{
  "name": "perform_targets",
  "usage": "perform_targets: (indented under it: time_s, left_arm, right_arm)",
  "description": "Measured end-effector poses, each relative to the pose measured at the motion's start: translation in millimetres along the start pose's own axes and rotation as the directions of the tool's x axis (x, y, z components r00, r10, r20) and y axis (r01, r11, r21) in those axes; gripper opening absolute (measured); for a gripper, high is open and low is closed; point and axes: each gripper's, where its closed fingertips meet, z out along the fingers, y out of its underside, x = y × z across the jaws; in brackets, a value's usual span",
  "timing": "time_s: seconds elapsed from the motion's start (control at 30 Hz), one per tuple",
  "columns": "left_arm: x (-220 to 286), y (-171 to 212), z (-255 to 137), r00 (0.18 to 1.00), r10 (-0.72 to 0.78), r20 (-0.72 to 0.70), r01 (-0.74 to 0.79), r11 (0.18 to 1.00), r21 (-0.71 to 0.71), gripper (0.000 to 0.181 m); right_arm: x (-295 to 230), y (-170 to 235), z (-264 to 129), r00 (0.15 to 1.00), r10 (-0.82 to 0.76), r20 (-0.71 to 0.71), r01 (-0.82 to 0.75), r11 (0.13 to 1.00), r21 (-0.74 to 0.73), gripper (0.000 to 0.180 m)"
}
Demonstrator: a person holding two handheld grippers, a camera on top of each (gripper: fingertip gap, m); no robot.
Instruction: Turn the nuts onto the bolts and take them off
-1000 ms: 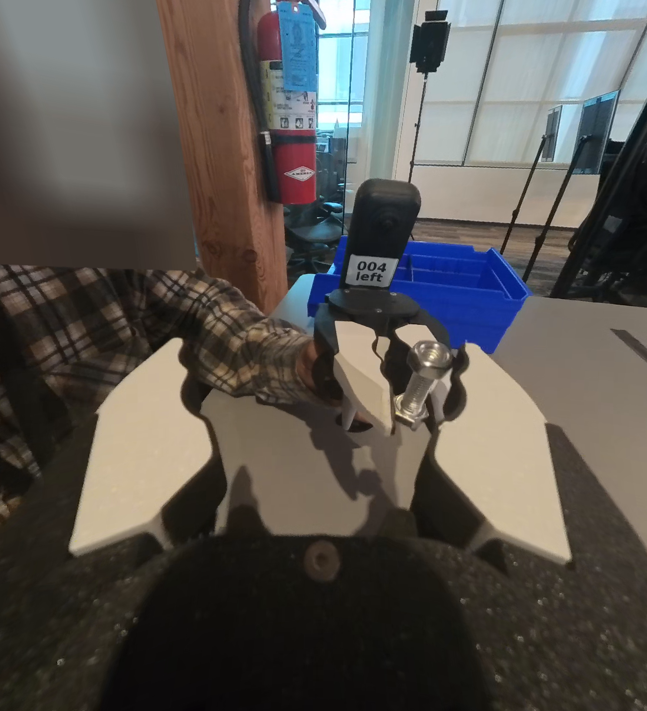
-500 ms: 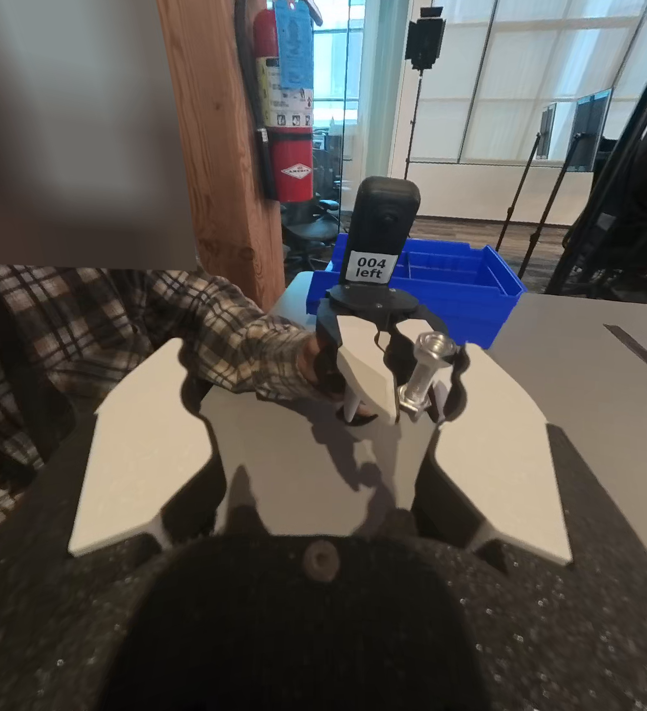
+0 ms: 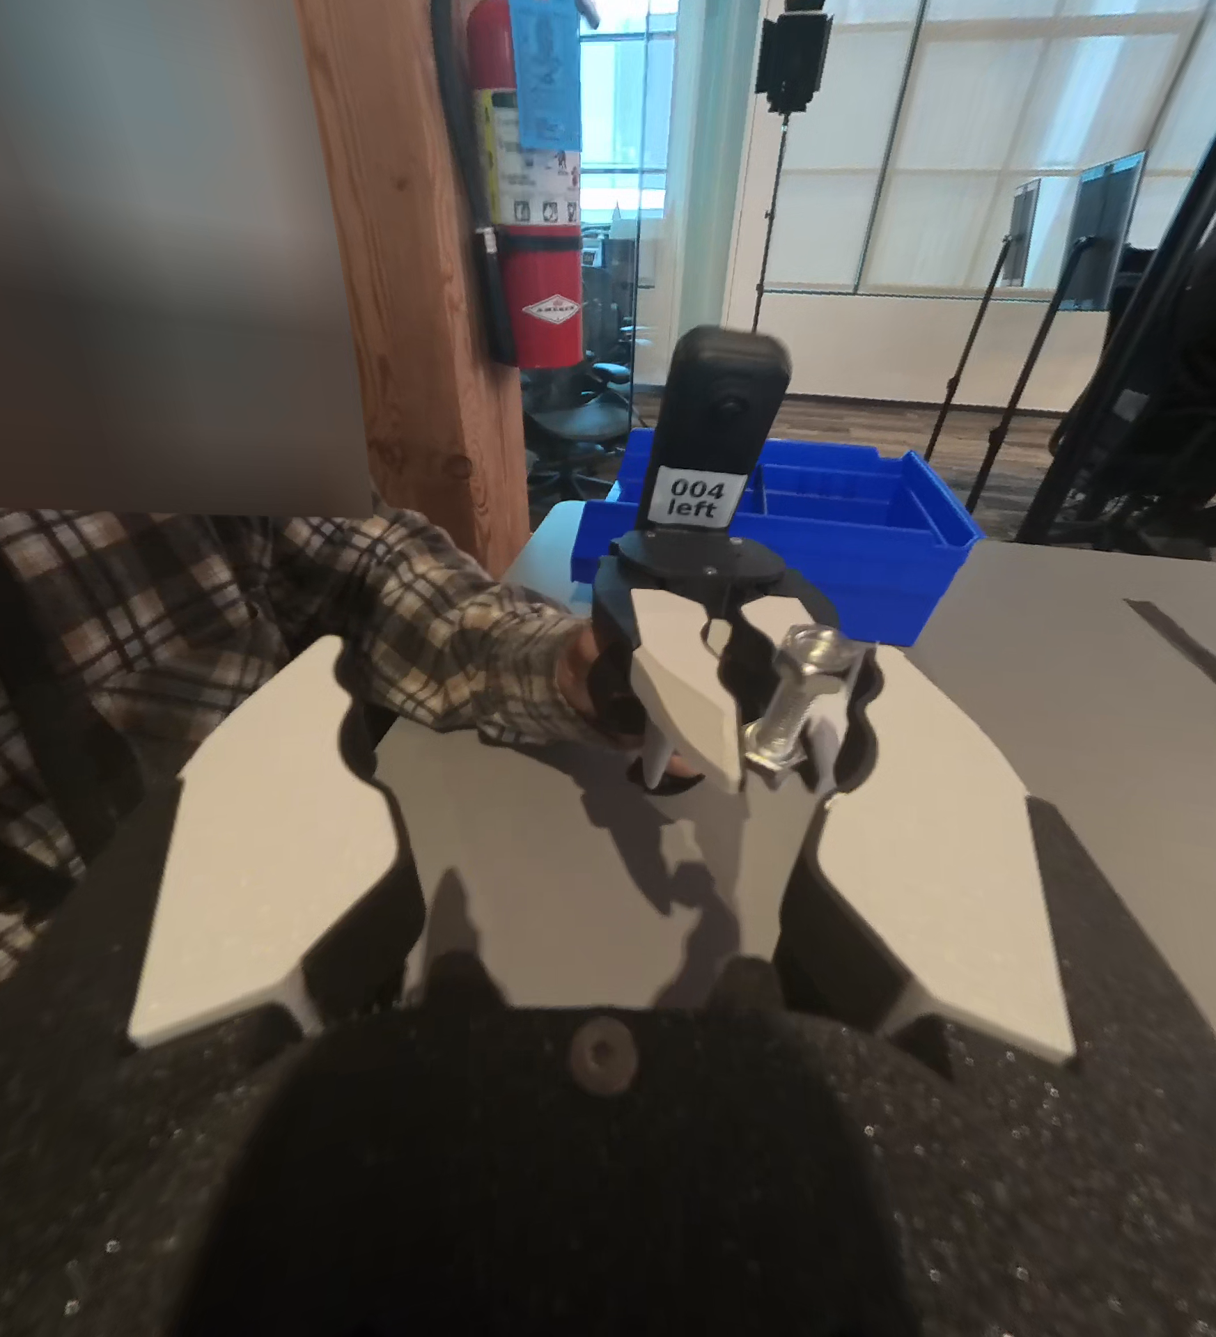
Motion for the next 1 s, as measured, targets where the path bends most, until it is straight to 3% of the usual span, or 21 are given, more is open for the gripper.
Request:
perform_targets:
  time_s: [0.7,1.0]
  left_arm:
    - [0,-1,-1,1.000,-0.009,0.001,0.009,1.000,0.010,0.017]
    - [2,-2,0,1.000,-0.016,-0.016,0.016,1.000,0.013,0.017]
  right_arm:
    - [-1,1,9,1.000,-0.008,0.011,0.008,1.000,0.002,0.131]
    - [4,-4,4,1.000,0.008,0.001,-0.008,0.999,0.037,0.126]
